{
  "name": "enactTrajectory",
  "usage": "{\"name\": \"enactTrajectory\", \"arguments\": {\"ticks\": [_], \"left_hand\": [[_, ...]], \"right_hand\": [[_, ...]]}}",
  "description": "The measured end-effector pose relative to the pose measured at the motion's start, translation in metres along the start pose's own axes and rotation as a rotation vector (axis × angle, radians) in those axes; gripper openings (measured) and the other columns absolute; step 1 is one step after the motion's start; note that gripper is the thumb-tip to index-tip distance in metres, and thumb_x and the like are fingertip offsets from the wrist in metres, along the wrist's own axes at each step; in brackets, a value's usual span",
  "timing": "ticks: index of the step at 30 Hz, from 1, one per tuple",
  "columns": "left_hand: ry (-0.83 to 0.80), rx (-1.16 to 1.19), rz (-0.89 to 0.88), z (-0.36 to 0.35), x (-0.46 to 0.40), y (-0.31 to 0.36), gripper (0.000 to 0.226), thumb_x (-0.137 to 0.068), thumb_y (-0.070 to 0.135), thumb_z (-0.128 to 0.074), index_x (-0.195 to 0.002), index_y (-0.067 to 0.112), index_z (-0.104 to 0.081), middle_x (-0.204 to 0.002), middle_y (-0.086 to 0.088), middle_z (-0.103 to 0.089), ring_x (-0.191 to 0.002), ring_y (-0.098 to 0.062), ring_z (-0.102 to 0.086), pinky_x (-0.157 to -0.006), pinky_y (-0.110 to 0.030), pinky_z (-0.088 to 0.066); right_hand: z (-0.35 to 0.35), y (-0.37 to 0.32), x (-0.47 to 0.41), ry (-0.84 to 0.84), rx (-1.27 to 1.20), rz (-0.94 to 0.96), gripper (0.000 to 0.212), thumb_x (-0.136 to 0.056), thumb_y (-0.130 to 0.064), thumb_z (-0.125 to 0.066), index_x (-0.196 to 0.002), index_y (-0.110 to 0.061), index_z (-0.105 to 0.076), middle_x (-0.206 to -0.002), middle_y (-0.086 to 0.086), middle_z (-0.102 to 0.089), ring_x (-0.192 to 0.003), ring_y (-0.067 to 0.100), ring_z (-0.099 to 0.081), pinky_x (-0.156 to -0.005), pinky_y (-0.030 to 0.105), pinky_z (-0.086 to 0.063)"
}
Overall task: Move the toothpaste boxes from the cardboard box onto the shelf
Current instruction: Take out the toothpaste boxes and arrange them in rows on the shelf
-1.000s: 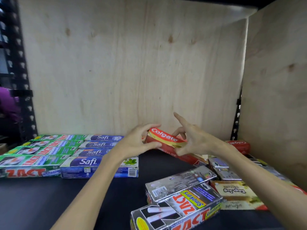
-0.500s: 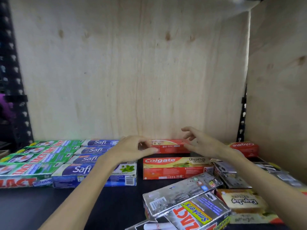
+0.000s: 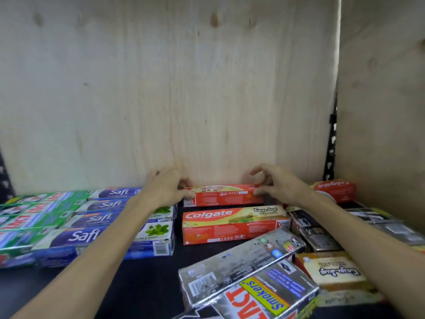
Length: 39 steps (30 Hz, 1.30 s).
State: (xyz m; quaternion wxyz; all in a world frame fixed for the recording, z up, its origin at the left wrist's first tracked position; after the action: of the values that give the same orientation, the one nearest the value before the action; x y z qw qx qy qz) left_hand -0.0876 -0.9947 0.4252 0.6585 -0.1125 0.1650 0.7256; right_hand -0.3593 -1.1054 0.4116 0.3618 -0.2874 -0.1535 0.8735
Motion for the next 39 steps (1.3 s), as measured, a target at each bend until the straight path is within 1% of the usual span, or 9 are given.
{"name": "enactTrajectory", "arguments": {"ticks": [3,5,11,16,22,28,32,36,39], "left_hand": [[-0.040,-0.063,-0.016,0.000,0.003,0.006,0.035,-0.100,0.057,-0.046,-0.113,0.037,-0.071,-0.107,0.011,-0.064,-0.121,-0.015,-0.047,-0.101,-0.041,-0.026],[-0.046,-0.051,0.009,-0.004,0.005,0.007,0.043,-0.105,0.052,-0.036,-0.095,0.028,-0.070,-0.094,0.007,-0.063,-0.119,-0.017,-0.048,-0.103,-0.044,-0.026],[0.138,0.043,0.047,0.004,0.009,0.001,0.037,-0.094,0.066,-0.049,-0.110,0.038,-0.066,-0.104,0.021,-0.067,-0.104,-0.007,-0.053,-0.102,-0.043,-0.029],[-0.037,0.210,0.060,-0.008,0.014,-0.002,0.046,-0.078,0.070,-0.067,-0.110,0.038,-0.061,-0.097,0.027,-0.064,-0.106,-0.002,-0.055,-0.097,-0.038,-0.027],[-0.035,0.201,0.071,-0.008,0.012,0.001,0.025,-0.098,0.059,-0.047,-0.106,0.040,-0.061,-0.106,0.022,-0.064,-0.106,-0.006,-0.051,-0.108,-0.044,-0.028],[0.112,0.443,0.154,0.005,0.011,0.000,0.029,-0.103,0.054,-0.038,-0.109,0.031,-0.055,-0.108,0.010,-0.062,-0.110,-0.020,-0.059,-0.103,-0.048,-0.042],[0.210,0.819,0.269,0.009,0.010,-0.001,0.031,-0.102,0.046,-0.048,-0.113,0.016,-0.049,-0.108,-0.003,-0.069,-0.104,-0.021,-0.066,-0.090,-0.040,-0.052],[0.339,1.091,0.398,0.011,0.015,0.000,0.039,-0.097,0.049,-0.058,-0.108,0.012,-0.057,-0.094,-0.006,-0.077,-0.094,-0.021,-0.073,-0.082,-0.035,-0.057],[0.425,1.335,0.475,0.009,0.022,0.009,0.047,-0.088,0.052,-0.070,-0.107,0.010,-0.062,-0.090,-0.006,-0.078,-0.083,-0.019,-0.075,-0.075,-0.035,-0.060]], "right_hand": [[0.006,0.008,0.003,0.063,-0.023,-0.021,0.030,-0.089,-0.018,-0.075,-0.115,-0.023,-0.062,-0.097,0.001,-0.072,-0.094,0.020,-0.068,-0.083,0.032,-0.053],[0.008,0.009,0.006,0.103,0.012,-0.026,0.023,-0.096,-0.022,-0.067,-0.119,-0.017,-0.063,-0.103,0.001,-0.074,-0.102,0.019,-0.067,-0.087,0.031,-0.049],[0.006,-0.001,0.013,-0.014,-0.024,-0.063,0.055,-0.083,-0.048,-0.076,-0.129,-0.025,-0.058,-0.115,-0.009,-0.067,-0.102,0.007,-0.063,-0.081,0.018,-0.051],[0.002,0.001,0.014,-0.053,-0.066,-0.112,0.048,-0.085,-0.022,-0.080,-0.126,-0.024,-0.057,-0.117,-0.003,-0.062,-0.113,0.019,-0.060,-0.096,0.039,-0.056],[0.003,0.005,0.012,-0.025,-0.120,-0.075,0.025,-0.095,-0.023,-0.069,-0.118,-0.028,-0.059,-0.115,-0.003,-0.070,-0.107,0.017,-0.067,-0.089,0.039,-0.060],[0.010,-0.013,0.016,0.015,-0.240,-0.051,0.029,-0.101,-0.042,-0.055,-0.124,-0.028,-0.064,-0.115,-0.006,-0.069,-0.109,0.011,-0.065,-0.087,0.029,-0.057],[0.011,-0.026,0.022,-0.087,-0.339,-0.072,0.062,-0.071,-0.075,-0.072,-0.119,-0.038,-0.069,-0.113,-0.010,-0.073,-0.104,0.011,-0.070,-0.092,0.038,-0.058],[-0.001,-0.038,0.026,-0.214,-0.238,-0.033,0.069,-0.067,-0.061,-0.087,-0.127,-0.035,-0.065,-0.112,-0.011,-0.074,-0.097,0.009,-0.073,-0.084,0.037,-0.062],[0.008,-0.049,0.028,-0.013,-0.146,0.078,0.063,-0.072,-0.054,-0.085,-0.127,-0.029,-0.067,-0.110,-0.016,-0.073,-0.100,0.002,-0.069,-0.083,0.024,-0.059]]}}
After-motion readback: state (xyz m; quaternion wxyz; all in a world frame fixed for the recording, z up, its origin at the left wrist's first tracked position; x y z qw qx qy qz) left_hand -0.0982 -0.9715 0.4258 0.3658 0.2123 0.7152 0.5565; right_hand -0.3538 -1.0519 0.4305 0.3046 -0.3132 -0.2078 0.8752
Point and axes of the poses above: each hand's wrist, its own x-axis away from the middle knuckle, its own z-axis out of the back of the hand, y = z × x, the point moved 5 cm from there along -x, towards the middle knuckle
